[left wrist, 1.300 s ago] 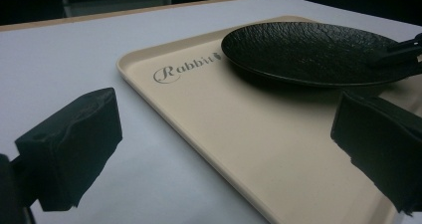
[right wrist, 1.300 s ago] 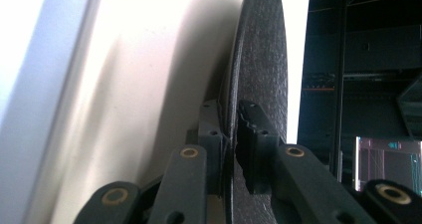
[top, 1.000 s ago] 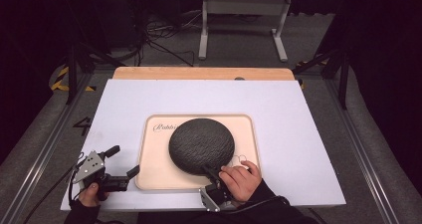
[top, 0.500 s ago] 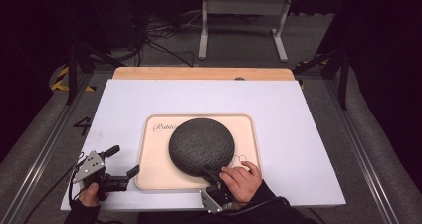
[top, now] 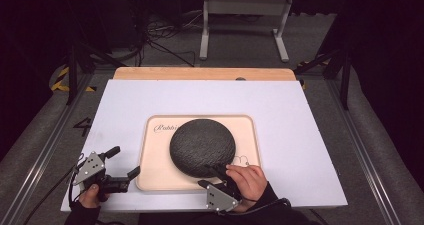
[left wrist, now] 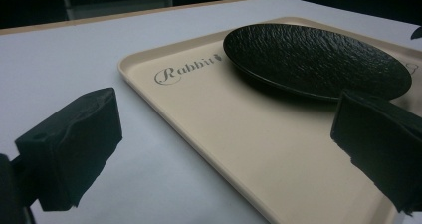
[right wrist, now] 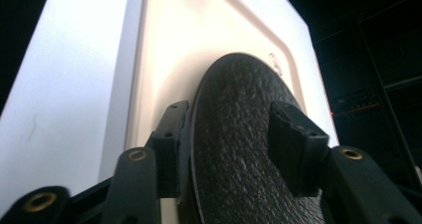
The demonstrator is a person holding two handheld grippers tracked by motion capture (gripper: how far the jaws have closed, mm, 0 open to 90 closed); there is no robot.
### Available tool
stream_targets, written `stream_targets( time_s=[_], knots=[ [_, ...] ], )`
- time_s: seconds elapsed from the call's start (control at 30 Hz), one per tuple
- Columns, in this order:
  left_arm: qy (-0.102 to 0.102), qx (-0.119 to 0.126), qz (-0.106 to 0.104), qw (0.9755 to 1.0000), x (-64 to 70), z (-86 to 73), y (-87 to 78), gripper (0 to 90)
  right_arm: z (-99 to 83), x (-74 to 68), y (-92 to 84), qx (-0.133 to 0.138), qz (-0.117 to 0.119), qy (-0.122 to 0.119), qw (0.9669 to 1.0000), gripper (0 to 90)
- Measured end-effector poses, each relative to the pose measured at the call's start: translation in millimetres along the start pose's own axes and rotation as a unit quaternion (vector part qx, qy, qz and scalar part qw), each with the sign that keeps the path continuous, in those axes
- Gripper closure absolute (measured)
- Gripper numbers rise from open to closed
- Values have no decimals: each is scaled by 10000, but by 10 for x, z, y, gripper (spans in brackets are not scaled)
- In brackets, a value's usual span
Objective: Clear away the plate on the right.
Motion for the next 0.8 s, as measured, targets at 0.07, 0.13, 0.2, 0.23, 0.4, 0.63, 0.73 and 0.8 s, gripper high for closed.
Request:
stream_targets(
  time_s=[0.07,0.13,0.2,0.23,0.4,0.63,0.73,0.8],
  knots=[
    [-10,1,4,10000,1,0,0,4,14,41,-32,145,-22,256,9996,489],
    [-5,7,4,10000,2,0,-1,4,28,83,-56,319,-95,487,9983,458],
    [-8,9,6,10000,1,0,0,4,28,145,-92,480,-164,792,9956,445],
    [-10,9,6,10000,1,0,0,4,25,165,-100,528,-191,884,9945,437],
    [-10,3,3,10000,1,0,0,4,-9,294,-185,775,-337,1451,9858,375],
    [-9,6,4,10000,2,0,1,4,-32,442,-301,1130,-460,2108,9699,304],
    [-8,4,1,10000,2,0,0,4,-27,463,-327,1249,-442,2305,9640,289],
    [4,0,-2,10000,0,0,0,4,-36,503,-373,1458,-412,2708,9507,264]
  ],
)
Point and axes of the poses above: each handheld gripper's, and its own axes: y roughly forward along the jaws, z roughly out of its top, x roughly to its right, the point moved 8 cm from there along y, roughly forward along the jaws, and after that the axes turned 9 degrees about x, right-handed, at the moved point
